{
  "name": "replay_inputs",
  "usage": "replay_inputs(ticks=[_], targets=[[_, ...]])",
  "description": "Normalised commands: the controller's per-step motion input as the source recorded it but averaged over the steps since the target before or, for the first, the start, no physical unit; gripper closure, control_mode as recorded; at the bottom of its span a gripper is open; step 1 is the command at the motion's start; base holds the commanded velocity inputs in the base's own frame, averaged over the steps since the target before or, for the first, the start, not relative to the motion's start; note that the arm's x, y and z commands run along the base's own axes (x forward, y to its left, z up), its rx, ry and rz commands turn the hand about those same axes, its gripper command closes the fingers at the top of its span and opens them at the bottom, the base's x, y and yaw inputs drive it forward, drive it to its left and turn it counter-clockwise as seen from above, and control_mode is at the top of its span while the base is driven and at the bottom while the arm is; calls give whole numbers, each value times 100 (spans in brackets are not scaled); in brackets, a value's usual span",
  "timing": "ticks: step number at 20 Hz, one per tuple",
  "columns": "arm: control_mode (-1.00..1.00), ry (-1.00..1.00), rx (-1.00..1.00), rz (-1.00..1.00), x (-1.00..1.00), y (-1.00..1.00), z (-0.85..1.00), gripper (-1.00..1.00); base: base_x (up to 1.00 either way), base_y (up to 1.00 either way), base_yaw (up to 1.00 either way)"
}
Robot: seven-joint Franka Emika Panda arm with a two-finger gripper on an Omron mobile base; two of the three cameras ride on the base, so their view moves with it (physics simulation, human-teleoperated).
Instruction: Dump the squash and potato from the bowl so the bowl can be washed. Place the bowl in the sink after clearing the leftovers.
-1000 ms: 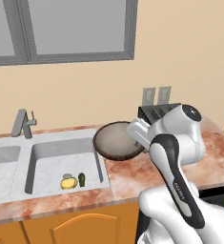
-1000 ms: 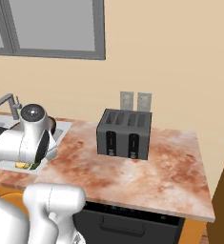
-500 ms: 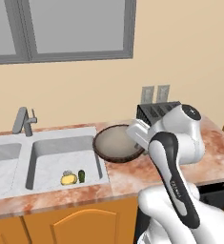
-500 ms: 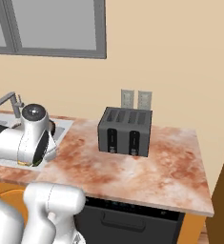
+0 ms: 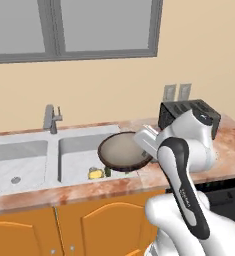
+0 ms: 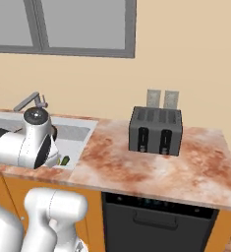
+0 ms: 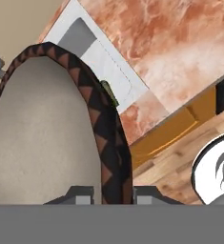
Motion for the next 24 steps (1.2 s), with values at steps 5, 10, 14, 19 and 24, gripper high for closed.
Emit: replay_inputs(ticks=[5, 10, 14, 19, 24], targets=[[100, 0, 0, 0, 0, 0, 0, 100, 5, 100, 0], [100, 0, 0, 0, 0, 0, 0, 100, 2, 100, -1], [100, 0, 0, 0, 0, 0, 0, 100, 9, 99, -4], [100, 0, 0, 0, 0, 0, 0, 100, 18, 83, -10], [100, 0, 0, 0, 0, 0, 0, 100, 29, 56, -12]])
